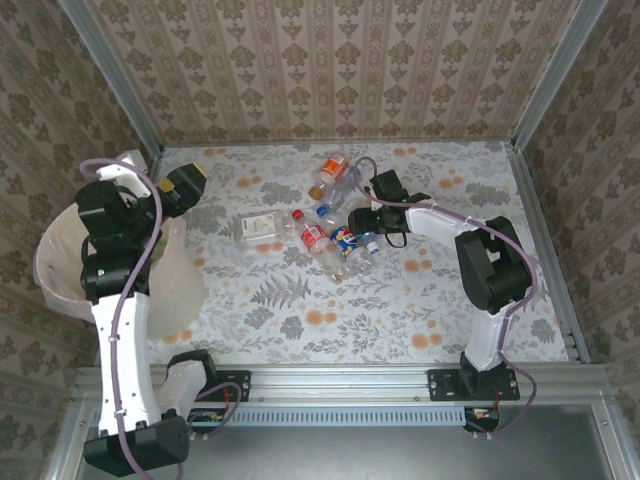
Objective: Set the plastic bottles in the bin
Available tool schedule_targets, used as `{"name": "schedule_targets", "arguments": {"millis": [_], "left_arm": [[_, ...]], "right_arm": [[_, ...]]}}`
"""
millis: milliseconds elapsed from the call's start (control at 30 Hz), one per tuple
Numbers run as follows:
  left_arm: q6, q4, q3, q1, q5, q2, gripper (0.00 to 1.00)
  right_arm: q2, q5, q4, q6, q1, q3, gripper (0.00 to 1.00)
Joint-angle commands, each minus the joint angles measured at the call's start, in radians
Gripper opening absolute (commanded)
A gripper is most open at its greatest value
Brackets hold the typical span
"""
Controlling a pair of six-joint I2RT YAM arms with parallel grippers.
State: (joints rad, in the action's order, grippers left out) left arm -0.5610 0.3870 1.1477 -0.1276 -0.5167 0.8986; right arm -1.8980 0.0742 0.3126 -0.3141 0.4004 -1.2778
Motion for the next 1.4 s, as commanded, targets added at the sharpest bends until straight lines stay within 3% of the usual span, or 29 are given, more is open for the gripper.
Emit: {"name": "schedule_targets", "arguments": {"millis": [0,200,367,667,1000,1233,1367], "left_arm": [[0.028,-0.037,0.024,0.043,-0.002,0.027,1.0],[0.054,-0.043,0.046,0.128,0.033,0.076,1.0],[0.056,-0.059,0.049,0.192,0.056,0.114,1.0],[0.032,-0.087,0.046,0.317,0.142,0.199,1.0],[0.056,-0.118,0.084,0.49,0.192,0.347,1.0],[0.01,-0.267,0.064,0.615,0.207,0.432,1.0],[0.012,-0.317,0.09,0.67,0.162,0.503,1.0]], "right_arm": [[-0.042,-0.075,0.071,0.018,0.014,-0.048,0.8],[-0.096,-0.073,0.034,0.028,0.018,-0.044,0.79],[-0.088,-0.113,0.011,0.023,0.017,-0.033,0.7],[0.109,-0.131,-0.154,0.044,0.017,0.136,0.58],[0.399,0.055,-0.491,0.025,0.018,0.371,0.54],[0.476,0.215,-0.648,-0.011,0.019,0.433,0.53],[0.488,0.282,-0.723,-0.047,0.024,0.448,0.53]]}}
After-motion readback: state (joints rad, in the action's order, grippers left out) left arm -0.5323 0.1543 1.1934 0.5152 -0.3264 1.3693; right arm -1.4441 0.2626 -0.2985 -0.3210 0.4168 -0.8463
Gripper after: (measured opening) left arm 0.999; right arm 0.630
